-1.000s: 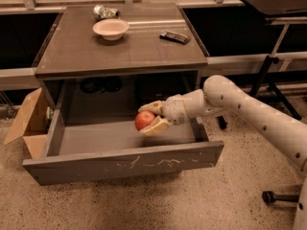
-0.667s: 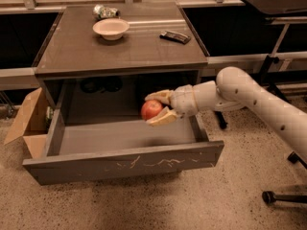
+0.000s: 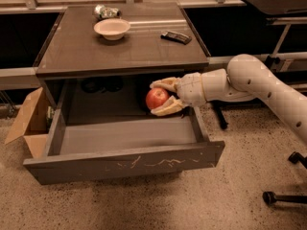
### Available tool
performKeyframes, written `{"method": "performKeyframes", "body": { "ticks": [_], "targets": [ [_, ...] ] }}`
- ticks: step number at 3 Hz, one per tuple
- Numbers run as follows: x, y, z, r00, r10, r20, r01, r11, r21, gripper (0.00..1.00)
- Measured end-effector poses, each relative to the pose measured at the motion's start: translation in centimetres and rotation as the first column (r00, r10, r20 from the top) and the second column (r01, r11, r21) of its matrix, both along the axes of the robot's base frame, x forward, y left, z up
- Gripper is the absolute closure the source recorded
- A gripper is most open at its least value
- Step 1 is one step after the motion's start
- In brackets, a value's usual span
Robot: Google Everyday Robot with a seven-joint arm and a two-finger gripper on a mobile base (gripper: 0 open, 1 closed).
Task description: Pick 7up can from middle drawer and place on counter
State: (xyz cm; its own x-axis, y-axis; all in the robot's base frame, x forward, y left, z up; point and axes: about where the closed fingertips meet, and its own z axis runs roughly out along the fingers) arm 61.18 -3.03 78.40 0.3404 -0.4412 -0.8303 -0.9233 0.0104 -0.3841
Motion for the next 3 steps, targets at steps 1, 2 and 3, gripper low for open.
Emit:
{"method": "performKeyframes", "body": {
  "ticks": [1,2,3],
  "targets": [
    [0.1,0.1,0.1,1.0000,0.000,0.005,0.000,1.000,0.005,1.00],
    [1.7,0.1,2.8,0.9986,-0.005,0.053,0.003,1.000,0.022,1.00],
    [6.6,0.7,8.9,0.9890,-0.005,0.148,0.002,1.000,0.017,1.00]
  ]
}}
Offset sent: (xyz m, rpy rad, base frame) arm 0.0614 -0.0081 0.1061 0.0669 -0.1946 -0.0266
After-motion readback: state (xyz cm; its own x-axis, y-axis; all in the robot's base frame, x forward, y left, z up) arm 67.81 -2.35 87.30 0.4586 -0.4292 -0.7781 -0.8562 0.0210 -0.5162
